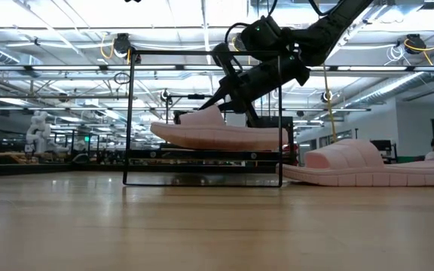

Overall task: Pick and place slides into the shelf
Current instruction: Put the top pink slide on the shelf

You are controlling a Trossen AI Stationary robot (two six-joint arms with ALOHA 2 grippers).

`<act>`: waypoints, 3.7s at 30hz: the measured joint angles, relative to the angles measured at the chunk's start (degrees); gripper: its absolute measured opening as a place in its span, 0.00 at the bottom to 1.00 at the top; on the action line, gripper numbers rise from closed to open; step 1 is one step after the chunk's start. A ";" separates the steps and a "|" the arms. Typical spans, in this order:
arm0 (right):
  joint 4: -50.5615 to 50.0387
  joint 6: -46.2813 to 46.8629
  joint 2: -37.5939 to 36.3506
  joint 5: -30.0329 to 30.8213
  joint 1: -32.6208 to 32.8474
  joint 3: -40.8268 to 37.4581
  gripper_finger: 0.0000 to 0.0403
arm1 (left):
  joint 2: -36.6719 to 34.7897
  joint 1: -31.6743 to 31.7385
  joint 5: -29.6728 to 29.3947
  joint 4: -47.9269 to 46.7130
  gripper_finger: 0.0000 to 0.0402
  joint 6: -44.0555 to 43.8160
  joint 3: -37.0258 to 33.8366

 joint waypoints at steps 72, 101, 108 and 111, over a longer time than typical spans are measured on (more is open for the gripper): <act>8.14 -0.08 4.92 1.22 -0.42 0.00 0.00 | 0.00 0.39 1.06 0.00 0.20 -0.31 0.00; 8.64 -6.54 4.92 4.59 -0.70 -0.02 0.13 | 0.00 0.39 1.09 0.00 0.20 -0.31 0.00; 9.16 -5.98 4.92 2.97 -0.74 -0.02 0.27 | 0.00 0.39 1.09 0.00 0.20 -0.30 0.00; 9.52 -5.88 4.92 1.83 -0.76 -0.02 0.31 | 0.00 0.38 1.09 0.00 0.20 -0.31 0.00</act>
